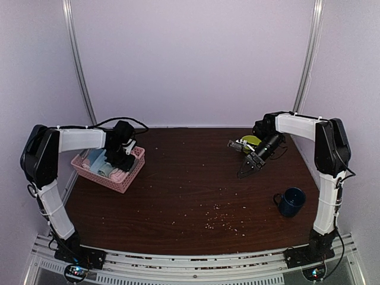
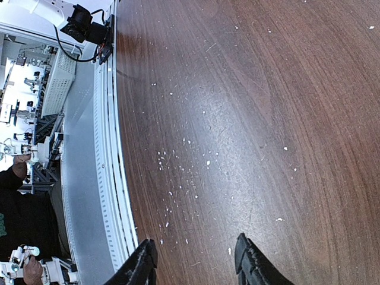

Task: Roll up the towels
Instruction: Place the towel in the storage box, then adjust the towel in the storage box.

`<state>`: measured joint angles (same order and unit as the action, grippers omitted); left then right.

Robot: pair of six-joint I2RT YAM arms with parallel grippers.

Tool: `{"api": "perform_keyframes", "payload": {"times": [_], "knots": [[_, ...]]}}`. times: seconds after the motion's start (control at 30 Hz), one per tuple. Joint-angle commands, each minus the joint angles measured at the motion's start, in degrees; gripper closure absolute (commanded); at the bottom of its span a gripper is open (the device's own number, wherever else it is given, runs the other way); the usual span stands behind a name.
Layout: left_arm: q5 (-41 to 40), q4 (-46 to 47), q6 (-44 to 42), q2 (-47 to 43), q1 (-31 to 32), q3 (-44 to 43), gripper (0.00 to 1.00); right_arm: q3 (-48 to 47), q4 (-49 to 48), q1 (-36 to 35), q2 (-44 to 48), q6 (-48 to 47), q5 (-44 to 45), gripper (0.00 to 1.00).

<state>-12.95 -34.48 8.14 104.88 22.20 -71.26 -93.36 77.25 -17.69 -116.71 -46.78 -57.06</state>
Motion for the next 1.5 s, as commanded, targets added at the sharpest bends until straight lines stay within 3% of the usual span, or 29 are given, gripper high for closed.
{"api": "perform_keyframes", "payload": {"times": [0.0,0.57,1.0,1.03,1.2,1.47], "knots": [[4.7,-3.1,-0.5,-2.8,0.8,-1.2,0.65,0.6,0.5,0.3,-0.1,-1.1,-0.5,0.53],[9.9,-9.9,-6.2,-7.4,0.8,-3.7,0.52,0.7,0.5,0.3,0.8,-1.5,-1.3,0.52],[10.7,-11.8,-5.7,-13.5,-2.0,-8.9,0.52,0.7,0.5,0.3,0.9,-1.4,-1.4,0.52],[10.4,-11.8,-5.4,-13.0,-2.9,-8.4,0.56,0.7,0.5,0.3,0.9,-1.3,-1.3,0.52],[10.1,-13.1,-3.0,-10.7,-4.2,-5.3,1.00,0.7,0.5,0.4,1.2,-1.3,-1.1,0.52],[17.8,-9.6,-2.1,-10.8,-3.9,2.9,1.00,0.5,0.5,0.3,1.3,-1.4,-1.0,0.52]]}}
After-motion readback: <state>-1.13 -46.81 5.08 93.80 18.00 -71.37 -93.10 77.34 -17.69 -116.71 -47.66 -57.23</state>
